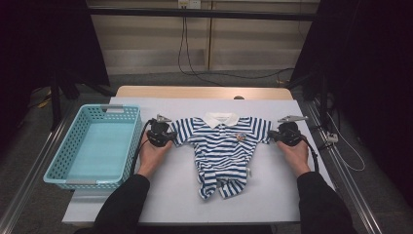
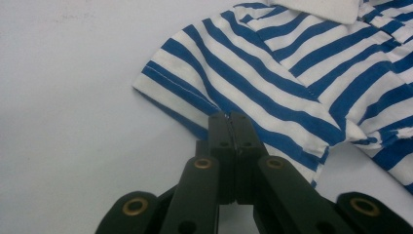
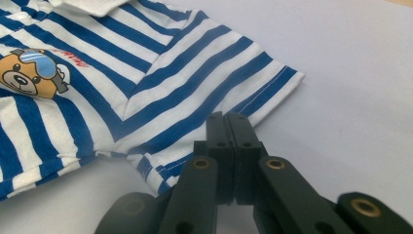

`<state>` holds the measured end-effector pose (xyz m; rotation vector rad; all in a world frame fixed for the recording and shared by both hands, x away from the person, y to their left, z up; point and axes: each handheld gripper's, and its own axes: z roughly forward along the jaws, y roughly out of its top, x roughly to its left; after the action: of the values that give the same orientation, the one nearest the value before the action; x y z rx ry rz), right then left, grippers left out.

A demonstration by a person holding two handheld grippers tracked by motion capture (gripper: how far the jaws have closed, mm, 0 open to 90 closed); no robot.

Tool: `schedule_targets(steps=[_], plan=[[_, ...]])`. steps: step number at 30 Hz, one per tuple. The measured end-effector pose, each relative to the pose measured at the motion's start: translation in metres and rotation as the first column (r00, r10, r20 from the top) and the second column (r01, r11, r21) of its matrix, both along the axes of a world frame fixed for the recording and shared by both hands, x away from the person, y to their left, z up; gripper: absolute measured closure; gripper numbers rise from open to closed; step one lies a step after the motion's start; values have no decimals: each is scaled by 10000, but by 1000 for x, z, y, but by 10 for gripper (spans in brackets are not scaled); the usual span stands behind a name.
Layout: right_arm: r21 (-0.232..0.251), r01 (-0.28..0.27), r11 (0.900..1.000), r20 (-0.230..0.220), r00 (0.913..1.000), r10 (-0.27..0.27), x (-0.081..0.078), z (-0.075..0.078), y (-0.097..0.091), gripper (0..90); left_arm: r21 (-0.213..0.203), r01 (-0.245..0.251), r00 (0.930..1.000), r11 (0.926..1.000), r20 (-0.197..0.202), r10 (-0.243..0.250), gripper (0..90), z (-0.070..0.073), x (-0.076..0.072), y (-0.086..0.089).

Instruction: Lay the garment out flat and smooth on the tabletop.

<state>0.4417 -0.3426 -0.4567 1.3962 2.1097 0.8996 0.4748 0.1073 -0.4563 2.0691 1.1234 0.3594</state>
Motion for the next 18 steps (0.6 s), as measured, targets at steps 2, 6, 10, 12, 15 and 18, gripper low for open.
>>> schedule_targets(steps=[2, 6, 10, 12, 15, 18], plan=[[26, -20, 10000, 9, 10000, 20, 0, 0, 0, 887, 8, -33, 10000, 10000, 18, 33, 898, 0, 0, 0], [86, 34, 10000, 147, 9999, -36, -2, 2, -1, 808, -63, -286, 9996, 9996, -8, 286, 886, 0, 0, 0], [408, 48, 9992, 311, 9995, -61, -9, 7, -3, 691, -241, -46, 9998, 9997, 168, 50, 763, 4, -7, -2], [547, -44, 9985, 473, 9989, 18, -14, 11, -1, 653, -290, 133, 9988, 9995, 467, -119, 708, 11, -12, -4], [864, -303, 9958, 732, 9970, 240, -25, 18, 4, 592, -665, 517, 9963, 9964, 720, -469, 649, 18, -21, -10], [1053, -615, 9925, 993, 9937, 511, -37, 24, 10, 542, -712, 1028, 9913, 9922, 892, -963, 571, 22, -30, -18]])
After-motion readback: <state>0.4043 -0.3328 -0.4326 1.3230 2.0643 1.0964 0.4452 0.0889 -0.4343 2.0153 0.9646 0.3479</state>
